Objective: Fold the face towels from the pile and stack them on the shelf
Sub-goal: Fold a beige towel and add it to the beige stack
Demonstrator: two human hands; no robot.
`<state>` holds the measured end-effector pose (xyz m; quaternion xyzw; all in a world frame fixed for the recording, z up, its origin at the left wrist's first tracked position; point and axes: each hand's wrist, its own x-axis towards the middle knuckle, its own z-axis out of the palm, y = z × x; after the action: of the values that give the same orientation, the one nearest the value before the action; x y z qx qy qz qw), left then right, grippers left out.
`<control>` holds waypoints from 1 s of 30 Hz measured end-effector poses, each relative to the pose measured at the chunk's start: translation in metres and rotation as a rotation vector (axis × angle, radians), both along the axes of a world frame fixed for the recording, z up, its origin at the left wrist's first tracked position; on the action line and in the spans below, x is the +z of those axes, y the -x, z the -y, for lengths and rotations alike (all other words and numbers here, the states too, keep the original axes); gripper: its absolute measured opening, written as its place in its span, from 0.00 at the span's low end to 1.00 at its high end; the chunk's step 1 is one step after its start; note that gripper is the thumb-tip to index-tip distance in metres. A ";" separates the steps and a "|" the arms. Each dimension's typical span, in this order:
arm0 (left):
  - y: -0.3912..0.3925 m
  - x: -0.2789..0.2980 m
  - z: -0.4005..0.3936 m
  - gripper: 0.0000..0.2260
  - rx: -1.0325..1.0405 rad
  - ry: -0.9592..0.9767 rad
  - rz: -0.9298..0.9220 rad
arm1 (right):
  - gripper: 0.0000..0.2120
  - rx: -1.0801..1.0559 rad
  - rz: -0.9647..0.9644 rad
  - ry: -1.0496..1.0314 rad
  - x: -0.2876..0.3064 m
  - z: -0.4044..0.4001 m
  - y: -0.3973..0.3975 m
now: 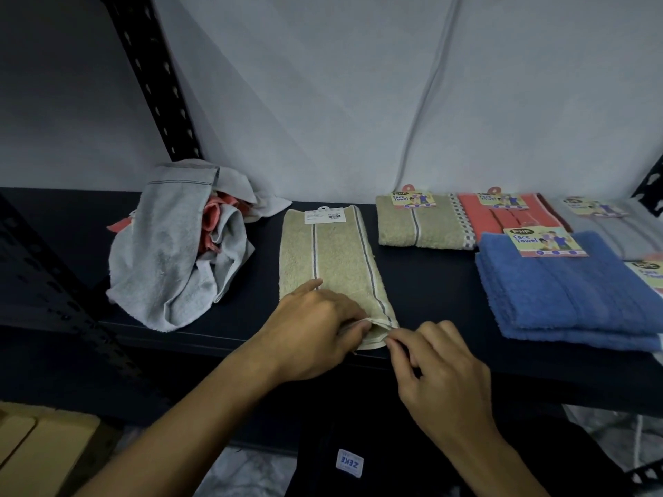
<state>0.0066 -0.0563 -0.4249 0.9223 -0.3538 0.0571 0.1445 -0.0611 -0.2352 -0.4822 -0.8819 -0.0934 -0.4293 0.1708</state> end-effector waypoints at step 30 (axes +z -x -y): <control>0.027 -0.056 -0.073 0.19 -0.113 -0.123 0.443 | 0.15 0.077 -0.245 0.359 0.001 0.011 -0.018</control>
<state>-0.0202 0.0164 -0.4812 0.8732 -0.4306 0.2282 0.0098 -0.0435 -0.2464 -0.4814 -0.9394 -0.1807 -0.2888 0.0374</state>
